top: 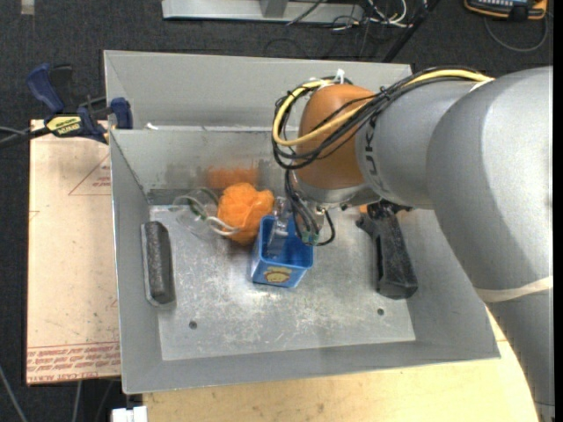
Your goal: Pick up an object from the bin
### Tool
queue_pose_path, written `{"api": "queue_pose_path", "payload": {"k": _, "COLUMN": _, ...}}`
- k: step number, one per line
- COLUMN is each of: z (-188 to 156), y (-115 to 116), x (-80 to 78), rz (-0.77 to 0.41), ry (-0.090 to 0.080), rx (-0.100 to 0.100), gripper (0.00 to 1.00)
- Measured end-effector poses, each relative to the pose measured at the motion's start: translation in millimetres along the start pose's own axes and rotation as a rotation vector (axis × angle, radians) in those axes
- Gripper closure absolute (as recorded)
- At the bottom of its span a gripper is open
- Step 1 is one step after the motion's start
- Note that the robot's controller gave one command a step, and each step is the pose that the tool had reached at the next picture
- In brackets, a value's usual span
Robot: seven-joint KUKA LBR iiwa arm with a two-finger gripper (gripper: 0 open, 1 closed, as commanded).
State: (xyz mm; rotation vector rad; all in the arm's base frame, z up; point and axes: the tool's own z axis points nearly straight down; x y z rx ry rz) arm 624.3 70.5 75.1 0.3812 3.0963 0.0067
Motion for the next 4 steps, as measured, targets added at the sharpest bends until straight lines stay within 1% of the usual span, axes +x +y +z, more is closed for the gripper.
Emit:
{"api": "queue_pose_path", "payload": {"k": 2, "z": -3.1, "y": -0.3, "x": 0.8, "rz": 0.0, "ry": 0.001, "rx": 0.0, "gripper": 1.0}}
{"api": "queue_pose_path", "payload": {"k": 3, "z": -14.4, "y": -0.7, "x": 2.5, "rz": 0.001, "ry": 0.008, "rx": 0.002, "gripper": 1.0}}
{"api": "queue_pose_path", "payload": {"k": 4, "z": -35.1, "y": -0.3, "x": 1.8, "rz": 0.0, "ry": 0.006, "rx": 0.001, "gripper": 1.0}}
